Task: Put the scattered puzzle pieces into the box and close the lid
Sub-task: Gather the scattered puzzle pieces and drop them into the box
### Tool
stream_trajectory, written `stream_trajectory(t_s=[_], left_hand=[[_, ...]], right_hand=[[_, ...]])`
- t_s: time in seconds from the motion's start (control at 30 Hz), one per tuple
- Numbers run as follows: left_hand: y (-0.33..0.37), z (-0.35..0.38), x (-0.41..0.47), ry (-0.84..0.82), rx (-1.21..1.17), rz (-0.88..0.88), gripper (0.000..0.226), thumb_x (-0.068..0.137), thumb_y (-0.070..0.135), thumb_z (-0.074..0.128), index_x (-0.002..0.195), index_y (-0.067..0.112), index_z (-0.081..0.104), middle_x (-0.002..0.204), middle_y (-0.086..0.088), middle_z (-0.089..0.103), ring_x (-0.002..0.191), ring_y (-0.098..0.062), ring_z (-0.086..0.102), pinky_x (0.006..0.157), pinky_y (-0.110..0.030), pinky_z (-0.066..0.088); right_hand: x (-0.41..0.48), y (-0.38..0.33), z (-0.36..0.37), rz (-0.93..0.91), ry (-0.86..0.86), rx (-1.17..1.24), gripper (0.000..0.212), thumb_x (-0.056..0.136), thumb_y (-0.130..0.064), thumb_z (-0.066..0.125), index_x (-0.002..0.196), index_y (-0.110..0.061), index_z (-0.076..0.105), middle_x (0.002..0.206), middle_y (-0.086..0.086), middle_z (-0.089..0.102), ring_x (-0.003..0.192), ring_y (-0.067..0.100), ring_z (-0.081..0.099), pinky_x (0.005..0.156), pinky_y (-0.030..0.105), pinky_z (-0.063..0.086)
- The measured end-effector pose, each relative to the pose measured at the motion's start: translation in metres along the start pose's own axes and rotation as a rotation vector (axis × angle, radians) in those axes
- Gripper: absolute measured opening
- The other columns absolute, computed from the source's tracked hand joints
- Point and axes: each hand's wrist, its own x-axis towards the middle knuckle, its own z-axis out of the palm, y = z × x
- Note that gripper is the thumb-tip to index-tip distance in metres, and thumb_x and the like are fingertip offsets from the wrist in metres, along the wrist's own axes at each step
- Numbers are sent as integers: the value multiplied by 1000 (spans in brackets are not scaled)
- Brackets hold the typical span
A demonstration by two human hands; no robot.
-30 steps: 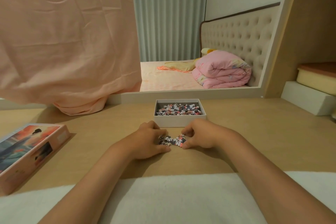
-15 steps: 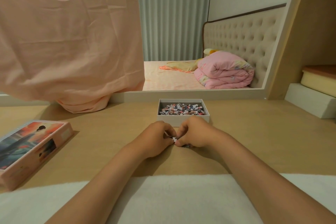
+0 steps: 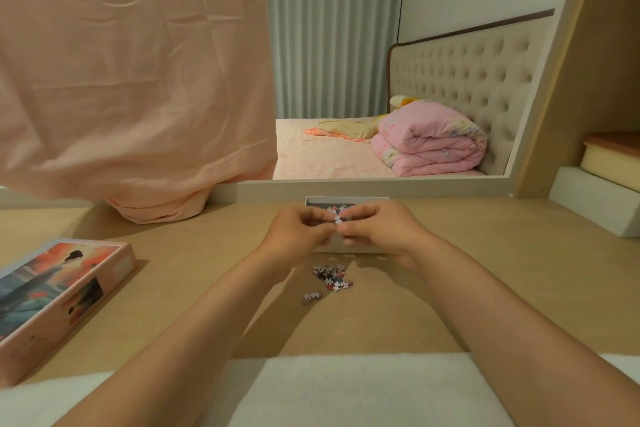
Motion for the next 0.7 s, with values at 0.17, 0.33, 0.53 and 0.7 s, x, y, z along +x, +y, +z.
stream_trajectory(t_s=[0.17, 0.33, 0.53, 0.7], left_hand=[[33, 1, 39, -12, 143, 101, 8, 89, 11, 68, 92, 15, 73, 76, -3, 71, 66, -12, 61, 61, -24, 51], [18, -3, 65, -167, 425, 131, 22, 98, 15, 54, 104, 23, 73, 102, 0, 74, 97, -13, 67, 91, -38, 55], [-10, -12, 68, -148, 739, 234, 28, 100, 28, 50, 123, 30, 65, 123, 8, 65, 113, -12, 57, 96, -32, 44], [-28, -11, 51, -277, 862, 185, 47, 104, 40, 36, 149, 27, 37, 159, 0, 24, 149, -20, 12, 117, -29, 9]], right_hand=[[32, -26, -11, -219, 158, -171, 10, 83, -5, 78, 85, -14, 75, 79, 5, 73, 64, 17, 66, 65, 33, 60], [57, -15, -24, -245, 104, -668, 19, 96, -26, 63, 99, -16, 79, 88, 5, 76, 84, 22, 68, 75, 36, 52], [54, -1, -31, -273, 47, -801, 27, 101, -26, 54, 120, -21, 72, 117, 0, 72, 105, 16, 63, 87, 27, 47], [43, 12, -21, -220, -141, -1028, 38, 103, -41, 44, 134, -28, 60, 139, -3, 59, 129, 19, 52, 109, 37, 39]])
